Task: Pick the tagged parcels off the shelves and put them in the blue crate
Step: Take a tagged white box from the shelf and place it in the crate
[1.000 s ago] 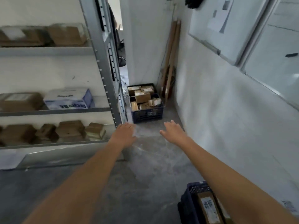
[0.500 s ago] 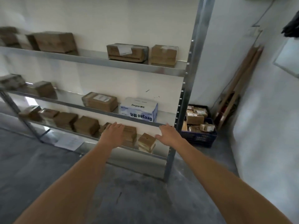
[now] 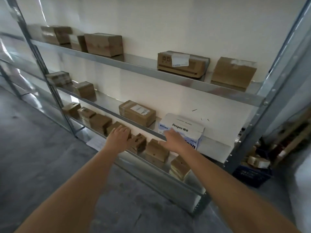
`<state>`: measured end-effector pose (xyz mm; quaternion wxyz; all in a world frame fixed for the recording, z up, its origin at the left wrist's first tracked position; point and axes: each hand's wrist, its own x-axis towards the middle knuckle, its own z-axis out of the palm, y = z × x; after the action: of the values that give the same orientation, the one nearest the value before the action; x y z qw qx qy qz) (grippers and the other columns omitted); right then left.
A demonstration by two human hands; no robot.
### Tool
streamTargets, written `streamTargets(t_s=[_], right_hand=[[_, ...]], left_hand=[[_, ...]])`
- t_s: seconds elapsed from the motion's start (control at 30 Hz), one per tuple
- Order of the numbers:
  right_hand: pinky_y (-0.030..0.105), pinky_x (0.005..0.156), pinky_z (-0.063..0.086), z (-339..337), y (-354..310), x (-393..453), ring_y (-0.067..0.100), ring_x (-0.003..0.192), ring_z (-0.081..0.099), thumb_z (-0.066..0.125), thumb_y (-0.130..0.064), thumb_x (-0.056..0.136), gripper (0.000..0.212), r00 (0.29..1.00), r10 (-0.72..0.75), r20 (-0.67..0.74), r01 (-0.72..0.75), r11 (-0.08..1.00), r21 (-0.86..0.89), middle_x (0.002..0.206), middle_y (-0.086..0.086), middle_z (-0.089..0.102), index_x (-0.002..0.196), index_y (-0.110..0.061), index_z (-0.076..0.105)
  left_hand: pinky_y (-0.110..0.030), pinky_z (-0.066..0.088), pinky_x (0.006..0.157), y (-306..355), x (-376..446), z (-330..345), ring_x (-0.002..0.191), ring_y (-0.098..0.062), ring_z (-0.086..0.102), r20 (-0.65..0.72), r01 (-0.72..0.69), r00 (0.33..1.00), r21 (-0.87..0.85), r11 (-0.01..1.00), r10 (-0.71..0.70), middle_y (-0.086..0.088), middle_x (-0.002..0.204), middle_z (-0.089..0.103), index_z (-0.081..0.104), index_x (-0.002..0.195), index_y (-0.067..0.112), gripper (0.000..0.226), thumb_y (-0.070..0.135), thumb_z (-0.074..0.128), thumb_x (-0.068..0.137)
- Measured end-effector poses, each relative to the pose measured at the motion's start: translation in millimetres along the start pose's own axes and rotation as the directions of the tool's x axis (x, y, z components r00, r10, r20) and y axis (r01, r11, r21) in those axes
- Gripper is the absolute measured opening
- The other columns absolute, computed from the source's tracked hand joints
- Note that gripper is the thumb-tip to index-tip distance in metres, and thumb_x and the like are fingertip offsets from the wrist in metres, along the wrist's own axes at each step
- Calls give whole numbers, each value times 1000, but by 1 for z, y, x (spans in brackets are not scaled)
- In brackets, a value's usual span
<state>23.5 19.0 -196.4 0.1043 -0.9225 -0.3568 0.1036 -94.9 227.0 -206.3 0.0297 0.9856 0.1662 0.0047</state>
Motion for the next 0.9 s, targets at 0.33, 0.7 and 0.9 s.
streamTargets(t_s=[0.33, 0.7, 0.9], right_hand=[[40, 101, 42, 1, 0, 135, 30, 121, 49, 54, -41, 94, 49, 999, -8, 47, 5, 998, 60, 137, 15, 48, 130, -8, 50], [46, 118, 24, 49, -11, 287, 28, 147, 17, 54, -33, 96, 75, 981, 181, -66, -149, 929, 339, 161, 11, 13, 153, -9, 12], [37, 120, 10, 107, -27, 330, 22, 150, 4, 41, -43, 100, 75, 826, 548, -132, -363, 696, 620, 163, 6, 1, 155, -9, 3]], left_hand=[[-39, 21, 118, -57, 98, -12, 141, -21, 31, 5, 101, 995, 40, 994, -101, -4, 150, 41, 41, 143, 15, 49, 33, 45, 98], [-38, 24, 116, -161, 260, 27, 140, -22, 34, 40, 30, 999, -51, 998, -28, -6, 148, 42, 39, 144, 12, 52, 30, 51, 97], [-37, 32, 111, -212, 353, 57, 135, -27, 40, 105, -86, 989, -202, 976, 108, -11, 148, 42, 39, 143, 7, 51, 26, 50, 98]])
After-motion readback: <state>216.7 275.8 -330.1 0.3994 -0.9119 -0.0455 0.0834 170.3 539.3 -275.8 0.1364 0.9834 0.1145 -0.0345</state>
